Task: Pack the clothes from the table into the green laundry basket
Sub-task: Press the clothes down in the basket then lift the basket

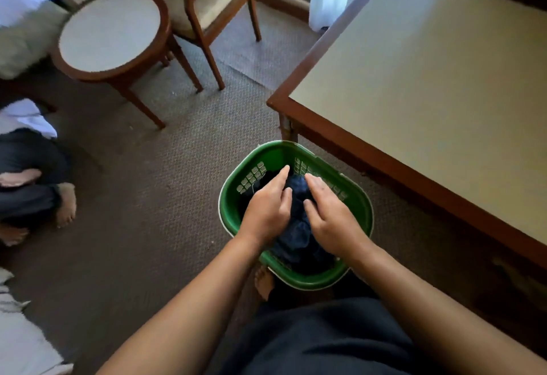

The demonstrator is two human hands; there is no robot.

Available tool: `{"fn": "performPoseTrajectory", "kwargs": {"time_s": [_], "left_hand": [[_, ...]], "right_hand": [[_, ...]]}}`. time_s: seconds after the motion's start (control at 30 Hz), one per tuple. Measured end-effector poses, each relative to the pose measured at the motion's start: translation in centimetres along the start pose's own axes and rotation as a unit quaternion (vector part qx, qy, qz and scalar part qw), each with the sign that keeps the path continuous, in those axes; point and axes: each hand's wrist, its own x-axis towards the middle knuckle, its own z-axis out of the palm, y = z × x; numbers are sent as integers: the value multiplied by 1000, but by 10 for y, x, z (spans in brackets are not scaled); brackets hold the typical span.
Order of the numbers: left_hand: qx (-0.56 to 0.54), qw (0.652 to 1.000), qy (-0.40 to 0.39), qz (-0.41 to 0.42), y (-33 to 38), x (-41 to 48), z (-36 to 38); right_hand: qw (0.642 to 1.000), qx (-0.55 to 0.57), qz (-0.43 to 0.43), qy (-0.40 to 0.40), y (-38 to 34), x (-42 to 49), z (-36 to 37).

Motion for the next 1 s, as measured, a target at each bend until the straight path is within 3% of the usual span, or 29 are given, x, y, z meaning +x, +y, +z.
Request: {"fn": "performPoseTrajectory", "kwargs": {"time_s": [0.3, 0.5, 0.67, 1.0], "left_hand": [[-13, 987, -76, 141, 30, 9, -14], [-29, 981, -89, 167, 74, 17, -11], [18, 981, -81, 177, 94, 27, -13], [44, 967, -135, 212, 87, 56, -25]], "right_hand": [[989, 16, 82, 124, -14, -53, -27], [982, 52, 97, 156, -13, -61, -55], [980, 74, 99, 154, -13, -57, -63], [959, 90, 138, 232, -24, -42, -43]]}}
